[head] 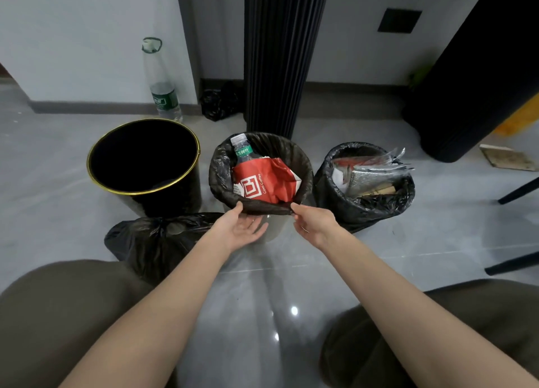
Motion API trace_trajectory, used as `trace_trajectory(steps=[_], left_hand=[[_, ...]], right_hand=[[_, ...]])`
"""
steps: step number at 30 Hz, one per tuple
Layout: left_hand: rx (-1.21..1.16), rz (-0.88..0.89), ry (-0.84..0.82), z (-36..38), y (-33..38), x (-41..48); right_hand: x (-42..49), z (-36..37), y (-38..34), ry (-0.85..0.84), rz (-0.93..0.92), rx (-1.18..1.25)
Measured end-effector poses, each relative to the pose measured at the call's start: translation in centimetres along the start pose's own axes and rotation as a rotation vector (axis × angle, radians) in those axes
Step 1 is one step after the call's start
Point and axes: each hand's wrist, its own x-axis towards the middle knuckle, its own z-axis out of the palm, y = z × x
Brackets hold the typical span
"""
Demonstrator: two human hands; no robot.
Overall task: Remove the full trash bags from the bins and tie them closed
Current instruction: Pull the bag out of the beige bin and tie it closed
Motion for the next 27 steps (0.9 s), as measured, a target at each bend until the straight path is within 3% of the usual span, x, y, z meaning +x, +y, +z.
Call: trace_trajectory(steps=[9, 12, 17, 24, 27], left_hand=[[-0.04, 0.092, 0.124, -1.1, -1.4, -2.2], [0.057, 0.1, 0.151, -1.4, -1.9, -2.9], [0.366, 0.204, 0.181, -1.1, -1.9, -4.7], [0.442, 0.209, 0.133, -2.2, -0.9, -7.4], [0.403, 0.216, 0.133, -3.3, -0.9, -7.8]], right_hand=[[-2.2, -3.3, 0.4, 0.144, 0.026, 0.15], [-3.1, -4.4, 0.8, 0.138, 0.073, 0.167], [-5.0, -5.2, 2.0, -0.004, 0.168, 0.079], [-7.0, -6.3, 4.1, -0.309, 0.249, -0.271], [-7.4, -7.4, 4.3, -0.366, 0.285, -0.34]])
